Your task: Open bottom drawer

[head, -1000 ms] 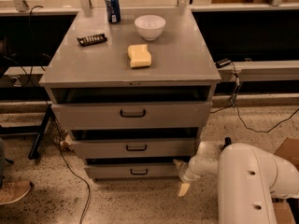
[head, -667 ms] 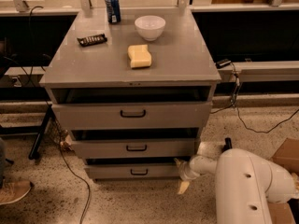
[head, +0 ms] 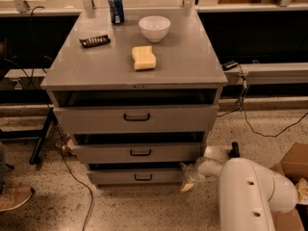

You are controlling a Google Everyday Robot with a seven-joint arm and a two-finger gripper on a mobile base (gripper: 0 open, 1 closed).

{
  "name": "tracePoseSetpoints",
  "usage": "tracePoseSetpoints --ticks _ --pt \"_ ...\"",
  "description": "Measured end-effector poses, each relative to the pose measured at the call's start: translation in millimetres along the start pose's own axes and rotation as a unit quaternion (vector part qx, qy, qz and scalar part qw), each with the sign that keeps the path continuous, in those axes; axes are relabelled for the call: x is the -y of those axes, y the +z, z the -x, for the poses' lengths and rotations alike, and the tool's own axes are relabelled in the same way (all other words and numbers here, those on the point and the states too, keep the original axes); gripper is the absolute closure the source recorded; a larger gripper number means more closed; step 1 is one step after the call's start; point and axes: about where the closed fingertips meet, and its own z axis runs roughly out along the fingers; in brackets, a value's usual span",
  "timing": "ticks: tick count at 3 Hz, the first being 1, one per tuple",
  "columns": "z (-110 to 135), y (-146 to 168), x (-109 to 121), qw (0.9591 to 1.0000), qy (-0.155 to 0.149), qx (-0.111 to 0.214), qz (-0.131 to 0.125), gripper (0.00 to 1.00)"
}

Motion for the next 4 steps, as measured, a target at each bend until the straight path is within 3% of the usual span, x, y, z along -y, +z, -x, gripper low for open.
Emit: tracePoseSetpoints --ticks 3,4 --pt "3.5 -8.4 2.5 1.0000 0.000 0.000 0.000 1.00" --pt "3.5 -8.4 2.4 1.0000 0.000 0.000 0.000 1.00"
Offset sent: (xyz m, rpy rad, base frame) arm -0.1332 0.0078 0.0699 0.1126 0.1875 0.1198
